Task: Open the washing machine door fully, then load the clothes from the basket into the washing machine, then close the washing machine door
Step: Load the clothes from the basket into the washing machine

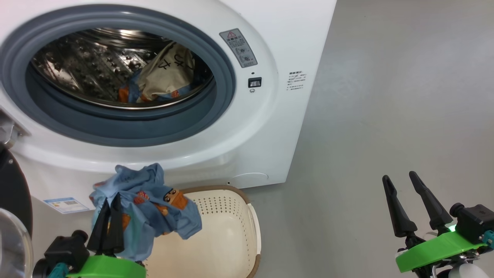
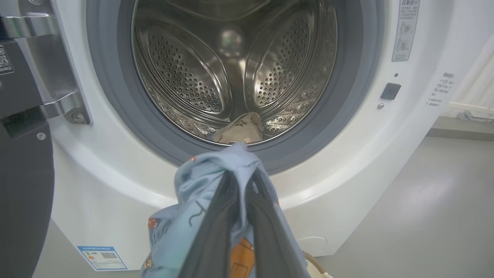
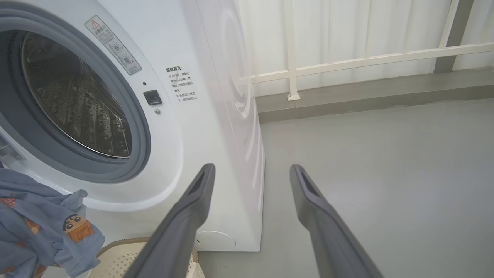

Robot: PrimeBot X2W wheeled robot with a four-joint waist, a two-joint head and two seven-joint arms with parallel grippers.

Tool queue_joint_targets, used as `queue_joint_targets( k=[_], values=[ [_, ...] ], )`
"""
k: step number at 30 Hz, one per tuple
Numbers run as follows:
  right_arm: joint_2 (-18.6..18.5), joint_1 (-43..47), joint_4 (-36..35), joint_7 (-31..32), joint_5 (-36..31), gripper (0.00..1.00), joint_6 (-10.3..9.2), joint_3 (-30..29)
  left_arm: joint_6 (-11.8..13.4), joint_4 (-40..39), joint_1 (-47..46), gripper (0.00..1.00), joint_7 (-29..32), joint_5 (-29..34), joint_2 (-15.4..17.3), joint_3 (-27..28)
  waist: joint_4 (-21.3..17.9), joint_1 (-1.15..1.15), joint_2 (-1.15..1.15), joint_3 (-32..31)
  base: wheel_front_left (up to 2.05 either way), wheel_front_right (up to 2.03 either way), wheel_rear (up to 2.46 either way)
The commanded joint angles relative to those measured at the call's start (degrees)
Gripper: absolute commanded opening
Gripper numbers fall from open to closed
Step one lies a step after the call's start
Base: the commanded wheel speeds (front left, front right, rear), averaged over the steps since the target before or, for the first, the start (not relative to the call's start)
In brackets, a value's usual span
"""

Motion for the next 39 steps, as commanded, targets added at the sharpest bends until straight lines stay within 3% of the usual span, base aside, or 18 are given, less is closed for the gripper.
queue_joint_targets(
  k=[1, 15, 22, 39],
  values=[
    [-1.2, 0.5, -1.4, -0.5, -0.7, 1.00, 0.26, 0.5, 0.0, -2.4, -0.1, 0.00, -0.6, 0.6, 0.3, 2.0, 0.1, 0.00, 0.00, 0.0, 0.00, 0.00, 0.00],
    [-0.9, -0.3, -1.7, -0.5, -0.7, 1.00, 0.26, 0.7, 0.0, -4.5, -1.8, 0.00, -0.6, 1.3, -0.4, 3.2, -0.3, 0.00, 0.00, 1.3, 0.00, 0.00, 0.00],
    [-0.5, -1.3, -1.8, -0.5, -0.7, 1.00, 0.26, 0.7, -0.1, -2.7, -7.0, 0.00, -0.6, 2.0, -0.3, 3.1, -1.0, 0.00, 0.00, 2.8, 0.00, 0.00, 0.00],
    [0.8, -4.6, -2.0, -0.5, -0.5, 1.00, 0.26, 1.2, 0.7, 13.7, -29.8, 0.00, -0.6, 3.8, 3.6, 4.8, -3.2, 0.00, 0.00, 7.6, 0.00, 0.00, 0.00]
  ],
)
